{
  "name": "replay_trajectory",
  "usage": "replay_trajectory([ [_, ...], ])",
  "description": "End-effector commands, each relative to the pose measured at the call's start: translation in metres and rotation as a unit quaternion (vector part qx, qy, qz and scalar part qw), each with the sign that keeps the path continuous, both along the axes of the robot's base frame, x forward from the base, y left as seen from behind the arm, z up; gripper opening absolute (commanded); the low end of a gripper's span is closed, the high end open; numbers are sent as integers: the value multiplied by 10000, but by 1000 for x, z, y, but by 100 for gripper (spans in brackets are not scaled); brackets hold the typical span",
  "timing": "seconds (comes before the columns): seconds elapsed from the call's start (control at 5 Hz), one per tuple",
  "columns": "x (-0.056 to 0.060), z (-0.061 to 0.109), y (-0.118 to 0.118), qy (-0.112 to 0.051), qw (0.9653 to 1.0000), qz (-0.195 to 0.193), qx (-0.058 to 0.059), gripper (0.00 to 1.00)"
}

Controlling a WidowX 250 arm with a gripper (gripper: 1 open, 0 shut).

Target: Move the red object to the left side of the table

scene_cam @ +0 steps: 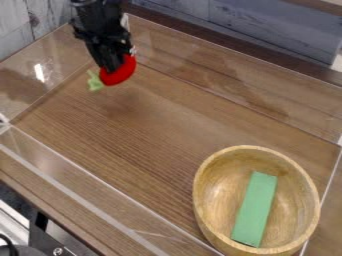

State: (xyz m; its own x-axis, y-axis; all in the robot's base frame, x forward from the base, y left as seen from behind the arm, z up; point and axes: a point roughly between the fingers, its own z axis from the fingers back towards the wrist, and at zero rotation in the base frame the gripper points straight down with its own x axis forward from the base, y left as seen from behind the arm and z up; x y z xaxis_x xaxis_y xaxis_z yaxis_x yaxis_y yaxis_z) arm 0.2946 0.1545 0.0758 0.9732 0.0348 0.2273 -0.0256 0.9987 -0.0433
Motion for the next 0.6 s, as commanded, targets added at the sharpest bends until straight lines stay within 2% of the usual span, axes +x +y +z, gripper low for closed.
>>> replay_trajectory([
  [0.0, 19, 5, 16, -184, 9997, -97, 125, 0],
  [0.2, 27, 4, 22, -187, 9994, -265, 76, 0],
  [0.4, 24, -4, 20, -191, 9987, -482, -12, 100],
])
